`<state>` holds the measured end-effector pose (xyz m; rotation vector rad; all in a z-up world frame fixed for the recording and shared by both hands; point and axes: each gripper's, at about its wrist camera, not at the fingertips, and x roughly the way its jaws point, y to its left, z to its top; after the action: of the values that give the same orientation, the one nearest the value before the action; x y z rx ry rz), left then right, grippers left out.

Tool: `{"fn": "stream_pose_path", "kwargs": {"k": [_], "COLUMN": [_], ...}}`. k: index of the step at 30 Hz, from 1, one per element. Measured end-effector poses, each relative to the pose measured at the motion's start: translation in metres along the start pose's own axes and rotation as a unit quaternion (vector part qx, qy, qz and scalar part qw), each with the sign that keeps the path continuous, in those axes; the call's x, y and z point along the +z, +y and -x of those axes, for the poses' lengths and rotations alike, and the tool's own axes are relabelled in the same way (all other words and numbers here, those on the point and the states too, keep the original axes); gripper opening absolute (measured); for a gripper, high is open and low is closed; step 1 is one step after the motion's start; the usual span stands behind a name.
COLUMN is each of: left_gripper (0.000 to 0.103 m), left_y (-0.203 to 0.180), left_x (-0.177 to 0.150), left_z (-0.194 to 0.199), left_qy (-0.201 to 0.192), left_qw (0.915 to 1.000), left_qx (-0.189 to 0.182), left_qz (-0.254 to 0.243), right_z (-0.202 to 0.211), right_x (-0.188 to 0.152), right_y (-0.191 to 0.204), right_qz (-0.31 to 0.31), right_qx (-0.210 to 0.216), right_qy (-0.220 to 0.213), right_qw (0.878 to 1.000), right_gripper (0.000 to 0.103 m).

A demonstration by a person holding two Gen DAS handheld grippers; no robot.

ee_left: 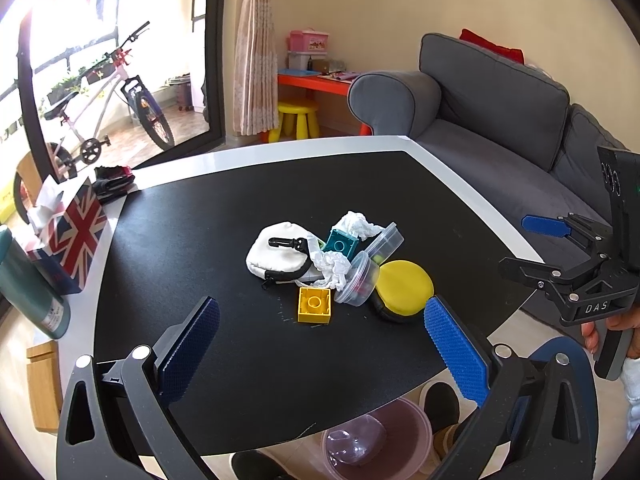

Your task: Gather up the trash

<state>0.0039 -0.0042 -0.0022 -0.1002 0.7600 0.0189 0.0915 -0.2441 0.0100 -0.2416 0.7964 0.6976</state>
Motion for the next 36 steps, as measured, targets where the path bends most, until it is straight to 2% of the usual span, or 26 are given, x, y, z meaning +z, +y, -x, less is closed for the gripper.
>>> {"fn": "stream_pose_path", "kwargs": {"k": [19, 28, 36], "left_gripper": [0.098, 0.098, 0.098], "left_y": [0.005, 0.014, 0.021], "left_x": [-0.005, -0.008, -0.011], "left_z": [-0.008, -0.014, -0.021], "left_qy": [0.012, 0.021, 0.030], "left_qw": [0.9999, 0.9997, 0.9993], "left_qx": [0.002, 0.011, 0.014], "left_qz": [0.007, 0.011, 0.016], "right_z": [-0.020, -0.064, -0.107], "right_x": [0.003, 0.006, 0.004], "right_y": [0.003, 0.016, 0.030], "right_qz": [0.004, 0.020, 0.043], "right_qx": [0.007, 0.021, 0.017], "right_qy": [0.021, 0.062, 0.118], "right_qw": [1.000, 0.998, 0.992], "right_gripper": [0.100, 0.100, 0.100]}}
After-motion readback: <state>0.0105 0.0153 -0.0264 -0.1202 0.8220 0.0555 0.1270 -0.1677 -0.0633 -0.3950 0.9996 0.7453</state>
